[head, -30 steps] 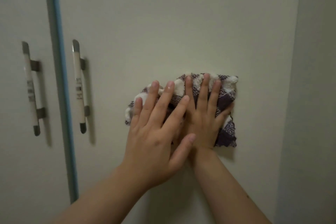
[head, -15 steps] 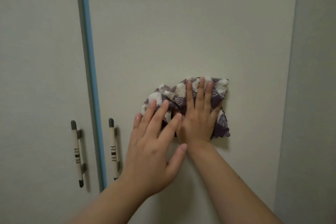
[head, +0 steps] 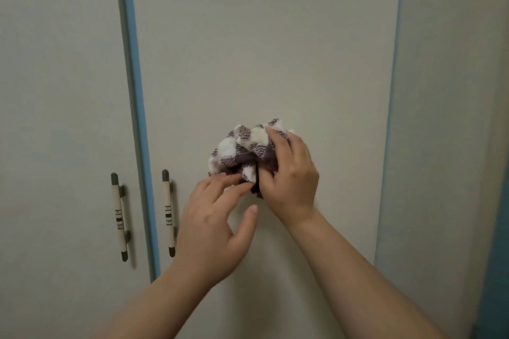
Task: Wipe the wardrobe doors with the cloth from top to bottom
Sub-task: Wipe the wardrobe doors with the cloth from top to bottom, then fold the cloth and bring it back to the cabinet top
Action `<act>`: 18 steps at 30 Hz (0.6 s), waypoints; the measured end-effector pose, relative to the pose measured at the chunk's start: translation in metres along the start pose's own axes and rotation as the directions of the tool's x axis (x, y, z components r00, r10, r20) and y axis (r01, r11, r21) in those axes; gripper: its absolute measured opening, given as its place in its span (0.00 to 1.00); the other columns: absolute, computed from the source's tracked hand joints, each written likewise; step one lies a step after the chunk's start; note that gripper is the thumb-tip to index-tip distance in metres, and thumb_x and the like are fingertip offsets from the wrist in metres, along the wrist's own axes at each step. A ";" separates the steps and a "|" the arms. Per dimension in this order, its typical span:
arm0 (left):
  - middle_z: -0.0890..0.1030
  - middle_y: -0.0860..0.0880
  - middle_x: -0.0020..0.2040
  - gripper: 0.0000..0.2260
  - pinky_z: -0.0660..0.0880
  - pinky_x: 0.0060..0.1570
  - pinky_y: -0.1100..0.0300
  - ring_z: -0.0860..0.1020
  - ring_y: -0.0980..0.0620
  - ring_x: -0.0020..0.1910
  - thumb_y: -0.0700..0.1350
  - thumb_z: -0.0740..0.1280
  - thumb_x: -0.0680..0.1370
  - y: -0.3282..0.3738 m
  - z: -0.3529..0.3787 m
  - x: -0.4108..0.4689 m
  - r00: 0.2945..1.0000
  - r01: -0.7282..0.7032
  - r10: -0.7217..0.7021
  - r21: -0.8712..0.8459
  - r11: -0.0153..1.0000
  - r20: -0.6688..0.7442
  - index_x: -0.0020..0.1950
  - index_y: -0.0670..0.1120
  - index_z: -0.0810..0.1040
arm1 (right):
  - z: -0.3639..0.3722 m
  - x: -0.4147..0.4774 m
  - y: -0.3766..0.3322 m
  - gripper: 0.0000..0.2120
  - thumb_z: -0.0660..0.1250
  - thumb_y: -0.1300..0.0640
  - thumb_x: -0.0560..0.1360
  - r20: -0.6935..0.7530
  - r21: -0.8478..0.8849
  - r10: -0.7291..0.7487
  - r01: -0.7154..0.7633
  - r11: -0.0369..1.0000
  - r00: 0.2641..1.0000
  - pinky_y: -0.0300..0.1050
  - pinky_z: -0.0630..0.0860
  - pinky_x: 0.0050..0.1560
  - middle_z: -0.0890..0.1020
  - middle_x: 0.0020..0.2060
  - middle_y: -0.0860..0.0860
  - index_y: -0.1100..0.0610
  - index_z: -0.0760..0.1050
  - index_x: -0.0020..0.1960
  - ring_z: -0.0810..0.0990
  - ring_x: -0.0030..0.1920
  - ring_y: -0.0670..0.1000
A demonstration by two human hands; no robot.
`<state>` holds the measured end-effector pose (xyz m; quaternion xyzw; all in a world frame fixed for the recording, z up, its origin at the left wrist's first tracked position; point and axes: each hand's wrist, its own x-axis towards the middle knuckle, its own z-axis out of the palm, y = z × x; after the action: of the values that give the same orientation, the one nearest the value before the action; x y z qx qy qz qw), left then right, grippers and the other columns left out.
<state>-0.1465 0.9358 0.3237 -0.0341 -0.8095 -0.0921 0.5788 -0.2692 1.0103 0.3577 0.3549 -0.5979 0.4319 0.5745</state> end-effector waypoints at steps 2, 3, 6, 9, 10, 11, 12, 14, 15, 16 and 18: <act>0.81 0.52 0.43 0.14 0.66 0.49 0.67 0.73 0.56 0.46 0.51 0.61 0.72 0.007 -0.004 -0.004 0.996 0.077 -0.080 -0.066 0.995 -0.033 0.45 0.44 0.82 | -0.008 -0.001 -0.007 0.22 0.60 0.54 0.66 0.035 0.054 0.116 -0.118 0.992 0.993 0.43 0.72 0.47 0.79 0.51 0.54 0.55 0.73 0.61 0.77 0.50 0.54; 0.80 0.54 0.40 0.14 0.66 0.44 0.69 0.73 0.59 0.42 0.52 0.60 0.72 0.012 -0.006 -0.005 0.991 0.132 -0.133 -0.102 0.986 0.000 0.42 0.45 0.82 | -0.012 -0.001 -0.011 0.23 0.60 0.54 0.67 0.053 0.099 0.198 -0.202 0.974 0.979 0.41 0.70 0.46 0.79 0.52 0.54 0.56 0.74 0.61 0.78 0.50 0.54; 0.80 0.59 0.43 0.21 0.68 0.43 0.72 0.76 0.63 0.44 0.62 0.59 0.70 0.026 -0.004 -0.007 0.888 0.401 -0.327 -0.193 0.895 0.324 0.50 0.51 0.81 | -0.022 0.006 -0.023 0.23 0.61 0.54 0.67 0.098 0.231 0.420 -0.431 0.872 0.902 0.37 0.68 0.47 0.78 0.53 0.53 0.58 0.75 0.61 0.77 0.50 0.51; 0.80 0.58 0.52 0.24 0.69 0.48 0.72 0.75 0.66 0.51 0.68 0.61 0.69 0.038 0.000 0.005 0.758 0.633 -0.392 -0.444 0.634 0.521 0.55 0.54 0.76 | -0.028 0.019 -0.035 0.20 0.62 0.55 0.67 0.084 0.274 0.463 -0.467 0.841 0.883 0.35 0.66 0.44 0.78 0.50 0.53 0.58 0.76 0.58 0.74 0.45 0.45; 0.81 0.61 0.50 0.20 0.68 0.45 0.76 0.75 0.70 0.49 0.64 0.62 0.69 0.043 -0.001 0.013 0.749 0.660 -0.380 -0.556 0.505 0.543 0.55 0.55 0.75 | -0.028 0.023 -0.037 0.17 0.63 0.56 0.69 0.094 0.290 0.468 -0.474 0.831 0.878 0.34 0.65 0.41 0.78 0.48 0.53 0.59 0.76 0.56 0.73 0.41 0.43; 0.81 0.64 0.46 0.18 0.68 0.41 0.79 0.75 0.73 0.46 0.60 0.61 0.69 0.047 -0.003 0.022 0.741 0.672 -0.364 -0.625 0.399 0.564 0.55 0.55 0.75 | -0.030 0.026 -0.040 0.13 0.65 0.57 0.70 0.118 0.307 0.480 -0.492 0.815 0.869 0.33 0.65 0.39 0.77 0.47 0.53 0.58 0.76 0.54 0.72 0.39 0.41; 0.82 0.64 0.45 0.18 0.69 0.38 0.78 0.76 0.71 0.45 0.58 0.59 0.69 0.050 -0.004 0.030 0.729 0.683 -0.349 -0.661 0.310 0.589 0.55 0.54 0.75 | -0.030 0.029 -0.041 0.10 0.65 0.58 0.71 0.146 0.320 0.502 -0.521 0.791 0.852 0.32 0.65 0.38 0.77 0.46 0.52 0.57 0.75 0.52 0.72 0.38 0.40; 0.83 0.57 0.45 0.16 0.72 0.35 0.70 0.80 0.62 0.41 0.54 0.61 0.73 0.055 -0.002 0.041 0.695 0.699 -0.380 -0.696 0.161 0.610 0.57 0.50 0.77 | -0.029 0.030 -0.040 0.08 0.66 0.55 0.71 0.232 0.352 0.576 -0.620 0.701 0.784 0.36 0.70 0.44 0.78 0.48 0.52 0.55 0.75 0.49 0.74 0.39 0.40; 0.83 0.53 0.45 0.14 0.72 0.35 0.66 0.80 0.58 0.40 0.52 0.62 0.76 0.056 0.000 0.045 0.666 0.702 -0.431 -0.707 0.086 0.608 0.57 0.48 0.78 | -0.028 0.030 -0.039 0.09 0.66 0.51 0.69 0.288 0.369 0.623 -0.684 0.629 0.727 0.41 0.73 0.48 0.79 0.49 0.53 0.54 0.75 0.47 0.76 0.42 0.44; 0.84 0.50 0.45 0.12 0.73 0.37 0.63 0.80 0.55 0.41 0.50 0.62 0.77 0.057 0.000 0.048 0.624 0.704 -0.490 -0.710 0.014 0.609 0.55 0.46 0.79 | -0.026 0.029 -0.038 0.13 0.65 0.47 0.65 0.340 0.373 0.663 -0.742 0.556 0.668 0.46 0.75 0.52 0.79 0.49 0.53 0.53 0.76 0.46 0.78 0.44 0.47; 0.84 0.46 0.47 0.11 0.75 0.43 0.59 0.82 0.51 0.43 0.48 0.62 0.78 0.058 -0.002 0.054 0.550 0.700 -0.561 -0.708 -0.095 0.619 0.53 0.44 0.81 | -0.029 0.026 -0.038 0.22 0.67 0.41 0.58 0.421 0.391 0.719 -0.826 0.406 0.553 0.54 0.77 0.54 0.79 0.50 0.54 0.53 0.77 0.46 0.81 0.47 0.52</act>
<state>-0.1531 0.9895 0.3813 0.0220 -0.5411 -0.7941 0.2758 -0.2258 1.0250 0.3864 0.2236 -0.5927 0.7642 0.1210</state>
